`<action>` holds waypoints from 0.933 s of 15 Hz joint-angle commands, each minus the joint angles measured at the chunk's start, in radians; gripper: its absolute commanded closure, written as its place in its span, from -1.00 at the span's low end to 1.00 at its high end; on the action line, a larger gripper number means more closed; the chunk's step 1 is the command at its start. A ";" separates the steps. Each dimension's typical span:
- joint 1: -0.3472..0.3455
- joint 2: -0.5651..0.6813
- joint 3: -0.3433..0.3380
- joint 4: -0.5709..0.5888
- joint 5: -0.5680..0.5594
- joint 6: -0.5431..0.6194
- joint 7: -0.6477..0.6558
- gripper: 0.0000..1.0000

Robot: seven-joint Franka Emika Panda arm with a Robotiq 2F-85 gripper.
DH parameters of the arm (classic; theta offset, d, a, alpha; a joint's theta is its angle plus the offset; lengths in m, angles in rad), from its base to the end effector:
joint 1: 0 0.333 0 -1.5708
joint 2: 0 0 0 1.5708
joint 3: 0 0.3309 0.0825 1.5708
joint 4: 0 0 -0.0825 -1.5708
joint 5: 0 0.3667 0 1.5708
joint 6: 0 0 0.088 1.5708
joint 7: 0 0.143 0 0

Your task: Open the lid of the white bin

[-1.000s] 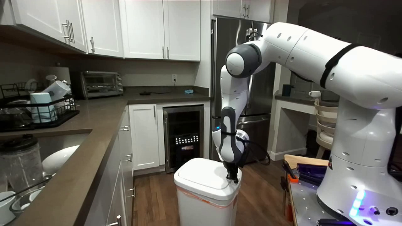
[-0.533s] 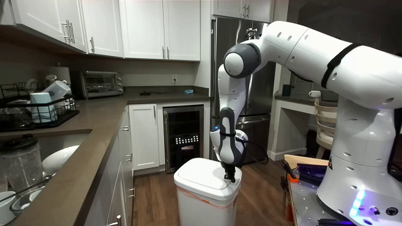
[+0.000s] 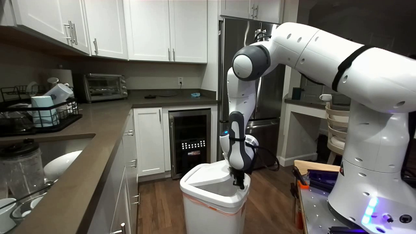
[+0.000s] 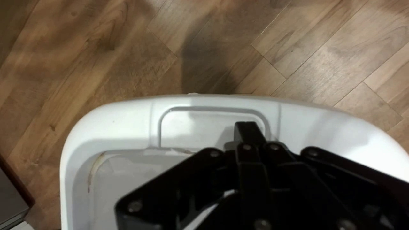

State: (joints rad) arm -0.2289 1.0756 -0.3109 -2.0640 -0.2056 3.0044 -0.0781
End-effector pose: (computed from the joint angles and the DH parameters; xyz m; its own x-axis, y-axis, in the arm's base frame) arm 0.4165 -0.2755 -0.0804 0.9735 -0.1342 -0.1852 -0.0844 -0.9634 0.2543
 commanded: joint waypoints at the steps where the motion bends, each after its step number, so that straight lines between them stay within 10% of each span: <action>1: 0.051 -0.084 -0.007 -0.080 0.004 0.006 -0.019 0.96; 6: 0.161 -0.310 0.016 -0.179 0.011 -0.189 -0.008 0.97; 14: 0.170 -0.654 0.178 -0.152 0.131 -0.903 0.026 0.96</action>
State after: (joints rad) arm -0.0272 0.5266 -0.1880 -2.2104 -0.1372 2.2882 -0.0596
